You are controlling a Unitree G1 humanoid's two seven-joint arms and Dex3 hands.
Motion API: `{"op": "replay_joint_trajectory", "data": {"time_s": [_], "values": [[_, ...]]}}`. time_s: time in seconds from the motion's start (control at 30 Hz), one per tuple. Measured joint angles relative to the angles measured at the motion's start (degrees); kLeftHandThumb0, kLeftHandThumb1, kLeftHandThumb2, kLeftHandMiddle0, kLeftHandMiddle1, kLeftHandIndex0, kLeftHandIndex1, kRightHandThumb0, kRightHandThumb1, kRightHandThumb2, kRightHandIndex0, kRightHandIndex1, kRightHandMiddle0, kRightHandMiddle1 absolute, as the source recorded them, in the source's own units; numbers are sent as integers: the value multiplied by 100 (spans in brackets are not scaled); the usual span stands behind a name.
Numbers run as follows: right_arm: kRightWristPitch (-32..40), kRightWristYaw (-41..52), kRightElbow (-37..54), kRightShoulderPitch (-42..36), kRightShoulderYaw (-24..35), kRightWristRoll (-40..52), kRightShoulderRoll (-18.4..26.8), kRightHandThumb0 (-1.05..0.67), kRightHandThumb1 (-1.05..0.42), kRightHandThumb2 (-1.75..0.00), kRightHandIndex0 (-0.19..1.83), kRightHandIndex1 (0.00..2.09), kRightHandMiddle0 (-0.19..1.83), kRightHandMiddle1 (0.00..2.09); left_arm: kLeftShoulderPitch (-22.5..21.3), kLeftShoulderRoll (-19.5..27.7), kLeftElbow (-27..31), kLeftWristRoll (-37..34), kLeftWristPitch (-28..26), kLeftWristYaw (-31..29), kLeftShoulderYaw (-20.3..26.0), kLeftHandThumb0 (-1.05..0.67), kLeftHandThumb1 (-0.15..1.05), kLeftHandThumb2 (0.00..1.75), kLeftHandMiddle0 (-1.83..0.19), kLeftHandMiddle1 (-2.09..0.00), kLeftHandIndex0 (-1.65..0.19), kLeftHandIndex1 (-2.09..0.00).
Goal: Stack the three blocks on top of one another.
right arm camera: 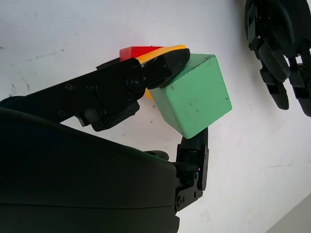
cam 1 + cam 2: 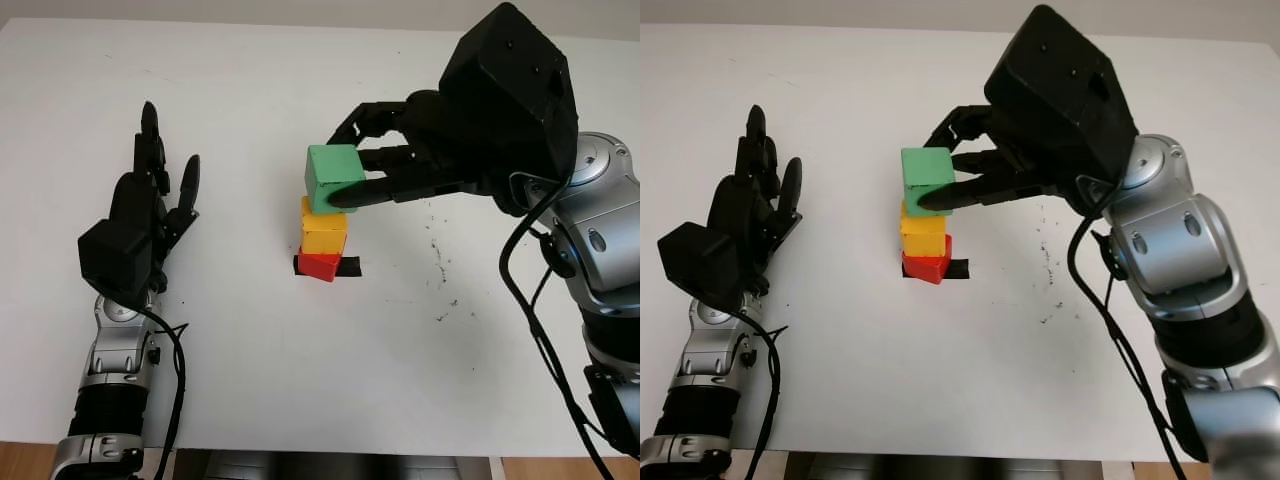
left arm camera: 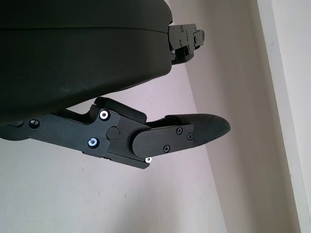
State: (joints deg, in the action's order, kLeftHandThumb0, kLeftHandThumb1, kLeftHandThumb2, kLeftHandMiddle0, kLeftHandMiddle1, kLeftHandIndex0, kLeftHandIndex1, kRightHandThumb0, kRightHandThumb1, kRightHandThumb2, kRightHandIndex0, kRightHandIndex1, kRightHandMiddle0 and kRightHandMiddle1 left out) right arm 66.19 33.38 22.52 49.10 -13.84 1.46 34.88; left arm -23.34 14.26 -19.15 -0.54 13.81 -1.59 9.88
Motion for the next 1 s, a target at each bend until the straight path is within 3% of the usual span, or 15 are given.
{"op": "replay_joint_trajectory", "data": {"time_s": [0.33,1.0], "values": [[-107,-3,57,-151,-72,40,113,-46,-99,-5,34,5,28,165,1,-2,-2,-7,38,-35,-12,-66,105,55,17,-5,14,-5],[-233,-208,54,-186,-27,238,-51,-48,-99,-5,32,4,25,178,2,-44,-1,-8,39,-10,-13,-64,105,55,17,-5,14,-5]]}}
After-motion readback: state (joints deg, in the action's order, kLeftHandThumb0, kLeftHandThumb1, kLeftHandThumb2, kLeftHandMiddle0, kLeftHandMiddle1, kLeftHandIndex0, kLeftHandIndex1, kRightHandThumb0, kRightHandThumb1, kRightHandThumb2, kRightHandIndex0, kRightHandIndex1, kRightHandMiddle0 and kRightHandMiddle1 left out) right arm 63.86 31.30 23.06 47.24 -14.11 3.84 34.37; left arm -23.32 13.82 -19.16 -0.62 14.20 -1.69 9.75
